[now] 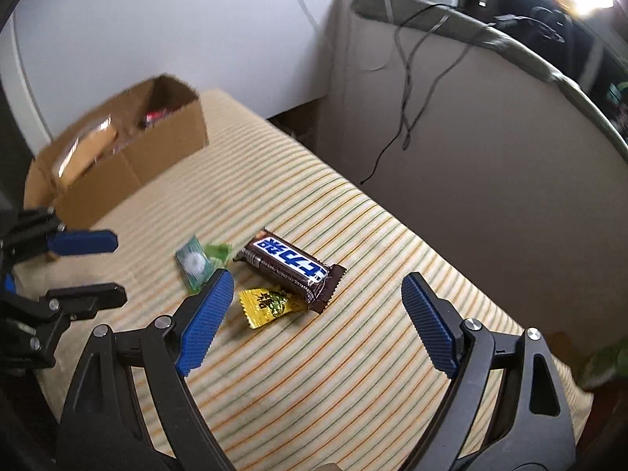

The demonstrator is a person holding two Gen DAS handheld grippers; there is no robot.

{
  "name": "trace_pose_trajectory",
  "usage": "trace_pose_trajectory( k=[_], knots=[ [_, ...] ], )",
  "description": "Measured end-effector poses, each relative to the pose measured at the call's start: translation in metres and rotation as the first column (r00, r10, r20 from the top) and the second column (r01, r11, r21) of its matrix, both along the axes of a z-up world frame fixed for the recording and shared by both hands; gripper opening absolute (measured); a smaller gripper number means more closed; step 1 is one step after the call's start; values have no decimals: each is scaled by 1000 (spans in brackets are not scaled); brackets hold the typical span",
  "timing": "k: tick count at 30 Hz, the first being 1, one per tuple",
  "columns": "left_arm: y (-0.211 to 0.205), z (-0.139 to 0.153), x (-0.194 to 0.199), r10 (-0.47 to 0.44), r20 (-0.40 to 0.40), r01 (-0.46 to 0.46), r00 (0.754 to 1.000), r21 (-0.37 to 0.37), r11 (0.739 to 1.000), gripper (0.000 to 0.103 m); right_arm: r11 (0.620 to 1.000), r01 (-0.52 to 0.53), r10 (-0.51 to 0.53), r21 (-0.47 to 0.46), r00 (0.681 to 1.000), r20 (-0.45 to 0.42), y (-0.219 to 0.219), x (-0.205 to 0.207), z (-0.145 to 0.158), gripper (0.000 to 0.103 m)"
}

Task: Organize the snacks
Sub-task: 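Move both tools back to the bed toward the remaining snacks, then grasp the green mint candy with the left tool while the right grasps the chocolate bar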

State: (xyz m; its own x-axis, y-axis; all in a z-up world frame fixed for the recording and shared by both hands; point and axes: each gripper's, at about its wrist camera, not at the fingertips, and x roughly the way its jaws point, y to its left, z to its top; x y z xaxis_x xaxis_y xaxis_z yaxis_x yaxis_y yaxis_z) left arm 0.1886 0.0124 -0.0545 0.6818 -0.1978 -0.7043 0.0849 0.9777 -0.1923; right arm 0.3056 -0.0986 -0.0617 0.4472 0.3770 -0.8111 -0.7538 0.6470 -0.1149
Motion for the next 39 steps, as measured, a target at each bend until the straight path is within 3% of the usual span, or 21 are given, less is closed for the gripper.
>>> trace_pose_trajectory(
  k=[8,20,27,31,34,39],
  knots=[
    [-4,-22,29,1,-44,0,999,28,1000,43,992,-97,99,-81,995,17,20,16,-21,90],
    [-14,-34,51,-7,-75,10,997,38,999,47,980,-184,181,-73,983,-39,36,33,-41,88],
    [-8,-34,52,-2,-73,3,997,25,1000,40,979,-196,191,-59,978,-86,36,35,-50,58],
    [-7,-33,51,-3,-70,4,998,20,1000,34,979,-197,192,-46,976,-99,36,32,-50,36],
    [-9,-32,50,-7,-67,8,998,25,1000,33,980,-190,184,-51,978,-99,36,31,-50,30],
    [-9,-32,48,-4,-61,6,998,33,999,32,985,-167,162,-51,982,-94,30,29,-50,30]
  ],
)
